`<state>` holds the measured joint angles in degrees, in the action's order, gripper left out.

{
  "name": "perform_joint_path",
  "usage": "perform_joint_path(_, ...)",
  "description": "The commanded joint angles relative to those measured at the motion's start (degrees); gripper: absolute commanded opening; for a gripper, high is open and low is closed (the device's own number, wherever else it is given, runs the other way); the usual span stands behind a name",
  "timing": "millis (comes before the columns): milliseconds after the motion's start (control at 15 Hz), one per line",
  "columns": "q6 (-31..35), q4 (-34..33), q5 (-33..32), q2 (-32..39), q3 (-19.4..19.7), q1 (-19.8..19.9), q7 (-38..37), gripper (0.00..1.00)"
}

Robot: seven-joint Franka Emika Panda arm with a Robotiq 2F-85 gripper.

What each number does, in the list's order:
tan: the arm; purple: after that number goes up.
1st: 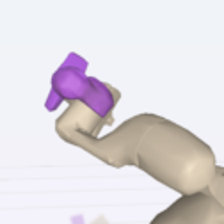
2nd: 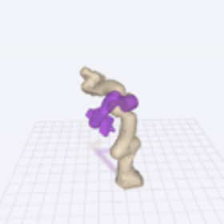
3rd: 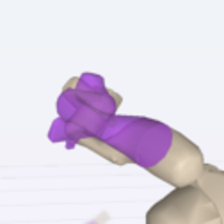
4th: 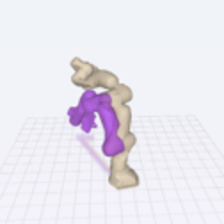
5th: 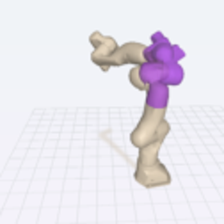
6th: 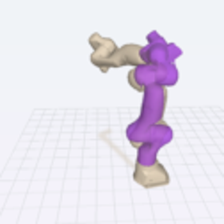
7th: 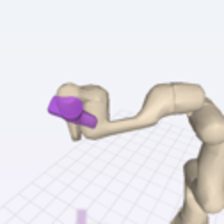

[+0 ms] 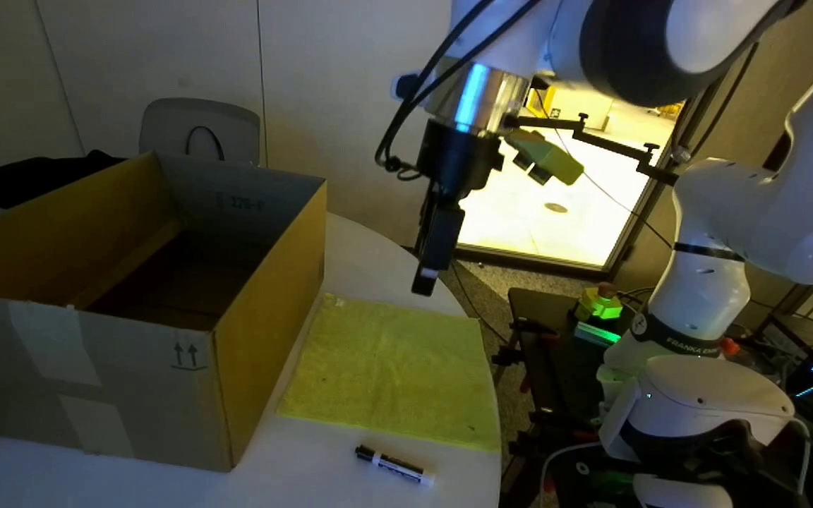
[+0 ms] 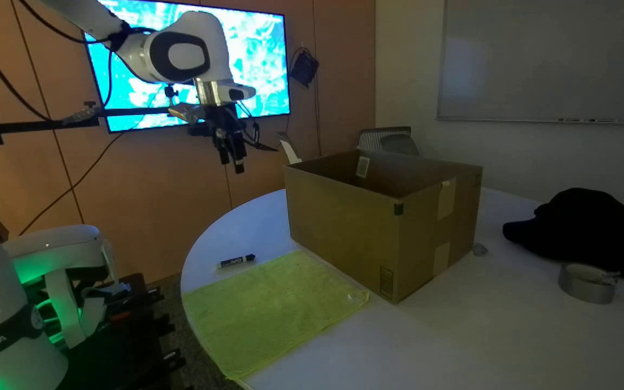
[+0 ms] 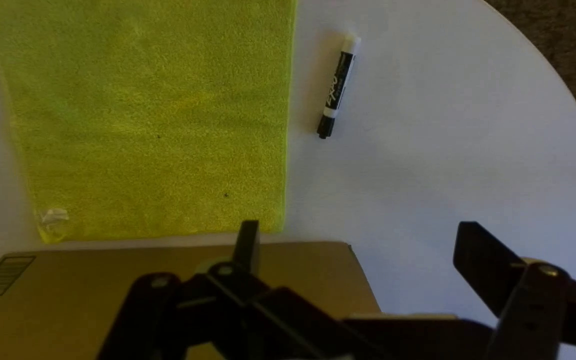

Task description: Put the marker on the yellow crop, wrap the marker up with the yellow cloth and put them in the box

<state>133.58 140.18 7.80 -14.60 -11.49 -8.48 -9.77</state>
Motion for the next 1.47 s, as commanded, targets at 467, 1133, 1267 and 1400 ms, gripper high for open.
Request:
perform_joint_path(467,15.1,-1.0,-4.2,23.7,-2.1,-4.0,-1.0,1.0)
perform_joint_path(1133,27.0,-6.6,-6.6,41.3,2.2,-8.7,-5.0,1.0)
perform_joint_path(1267,27.9,-7.8,-6.6,43.6,3.8,-9.8,-5.6,1.0)
perform_joint_path(1400,28.3,-8.9,-6.0,45.7,4.8,-10.3,-5.8,1.0)
